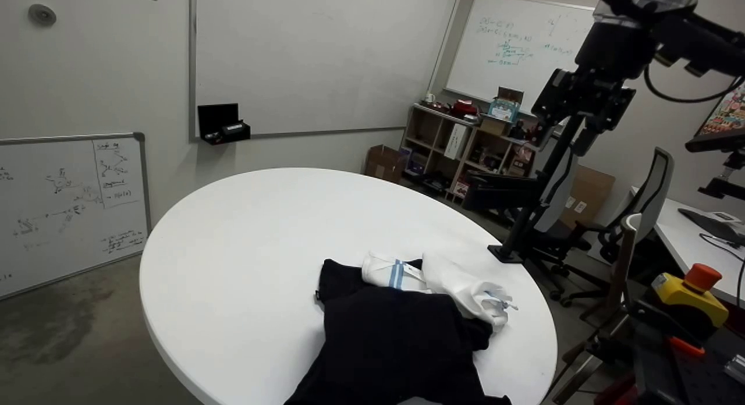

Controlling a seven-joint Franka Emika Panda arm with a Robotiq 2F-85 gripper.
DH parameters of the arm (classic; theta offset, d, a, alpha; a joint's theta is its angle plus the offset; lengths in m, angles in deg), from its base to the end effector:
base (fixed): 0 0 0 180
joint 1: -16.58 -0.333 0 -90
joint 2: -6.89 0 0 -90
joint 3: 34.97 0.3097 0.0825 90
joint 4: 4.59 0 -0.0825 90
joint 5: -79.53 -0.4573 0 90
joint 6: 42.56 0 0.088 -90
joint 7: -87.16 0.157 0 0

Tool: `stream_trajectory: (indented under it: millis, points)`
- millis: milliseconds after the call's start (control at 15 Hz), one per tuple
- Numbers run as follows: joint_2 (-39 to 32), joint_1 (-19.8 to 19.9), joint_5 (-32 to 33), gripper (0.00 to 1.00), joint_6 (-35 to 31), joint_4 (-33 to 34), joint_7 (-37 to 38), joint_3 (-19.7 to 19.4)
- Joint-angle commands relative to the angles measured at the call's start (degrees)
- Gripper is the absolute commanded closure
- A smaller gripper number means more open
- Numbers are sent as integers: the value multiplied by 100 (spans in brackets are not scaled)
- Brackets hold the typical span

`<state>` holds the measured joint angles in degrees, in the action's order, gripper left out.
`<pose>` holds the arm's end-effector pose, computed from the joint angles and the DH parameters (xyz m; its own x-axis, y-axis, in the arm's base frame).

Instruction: Hang the white cloth on the black stand

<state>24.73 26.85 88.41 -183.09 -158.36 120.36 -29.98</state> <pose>0.4586 -0.0519 0.2324 0.8431 -0.5214 0.1312 -0.5328 -0.8430 0.0737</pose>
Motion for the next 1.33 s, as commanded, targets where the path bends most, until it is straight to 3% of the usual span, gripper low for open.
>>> stream_trajectory:
  millis: [0, 467, 867, 1267]
  points:
    - [-697, 261, 407, 0, -1206, -72, 1063, 118]
    - [-1812, 705, 2579, 0, -2461, 57, 3780, 160]
    - [-2436, 565, 4399, 0, -2441, 265, 6257, 46]
    - [-3430, 302, 5855, 0, -2347, 740, 7993, -109]
